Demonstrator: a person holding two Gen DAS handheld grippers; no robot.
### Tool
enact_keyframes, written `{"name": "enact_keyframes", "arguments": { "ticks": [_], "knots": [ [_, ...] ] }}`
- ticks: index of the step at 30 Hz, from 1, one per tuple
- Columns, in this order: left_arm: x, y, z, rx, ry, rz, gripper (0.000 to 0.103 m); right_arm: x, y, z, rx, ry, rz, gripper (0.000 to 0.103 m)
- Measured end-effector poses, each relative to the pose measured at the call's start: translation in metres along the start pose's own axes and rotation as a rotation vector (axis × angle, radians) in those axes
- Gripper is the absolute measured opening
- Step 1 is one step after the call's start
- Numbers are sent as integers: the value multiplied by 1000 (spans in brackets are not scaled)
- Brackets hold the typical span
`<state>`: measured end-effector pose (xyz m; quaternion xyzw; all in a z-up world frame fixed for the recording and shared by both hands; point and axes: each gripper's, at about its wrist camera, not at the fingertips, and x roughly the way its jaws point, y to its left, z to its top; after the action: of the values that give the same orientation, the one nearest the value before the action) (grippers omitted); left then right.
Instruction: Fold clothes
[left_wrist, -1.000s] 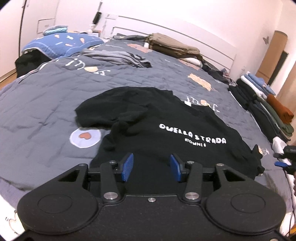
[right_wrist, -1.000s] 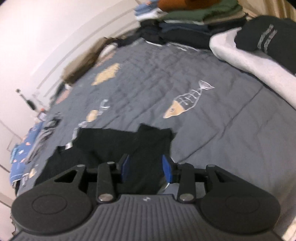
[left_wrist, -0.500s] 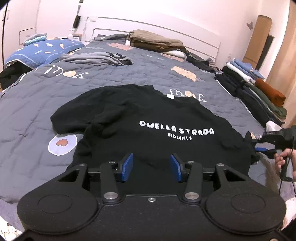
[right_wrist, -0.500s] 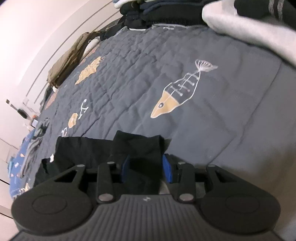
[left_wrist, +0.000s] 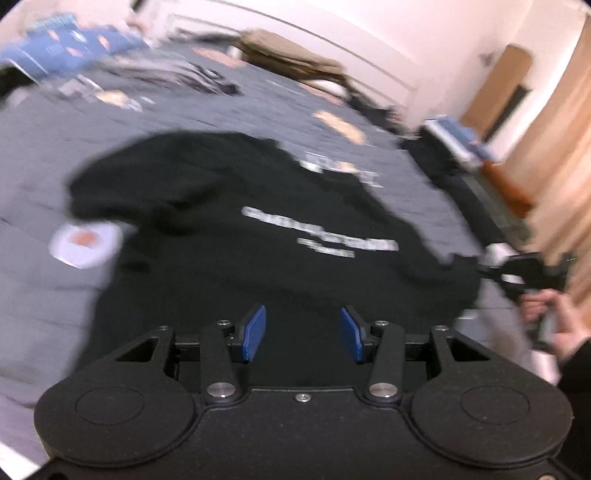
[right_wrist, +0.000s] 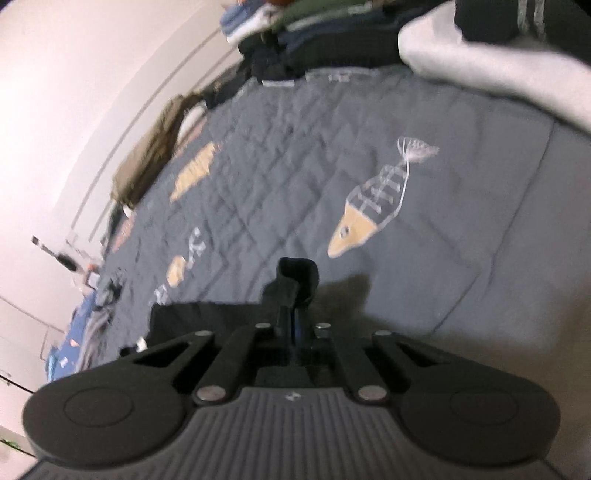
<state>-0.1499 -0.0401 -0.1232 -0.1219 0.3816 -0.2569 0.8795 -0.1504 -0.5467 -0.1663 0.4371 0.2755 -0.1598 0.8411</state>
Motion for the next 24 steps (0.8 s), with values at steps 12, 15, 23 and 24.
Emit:
{"name": "enact_keyframes", "arguments": {
  "ticks": [12,15,23,24],
  "knots": [
    [12,-41,-13,110,41,-198,45,-20,-10,16,-121,20,-124,1],
    [19,-42,-13,112,51,-186,45,-8,-19,12,-205,84,-238,3],
    [23,-47,-9,113,48,-190,46,-22,-31,15,-161,103,-174,6],
    [23,-48,-10,118,48,-190,47,-26,-31,14,-144,104,-137,6]
  ]
}}
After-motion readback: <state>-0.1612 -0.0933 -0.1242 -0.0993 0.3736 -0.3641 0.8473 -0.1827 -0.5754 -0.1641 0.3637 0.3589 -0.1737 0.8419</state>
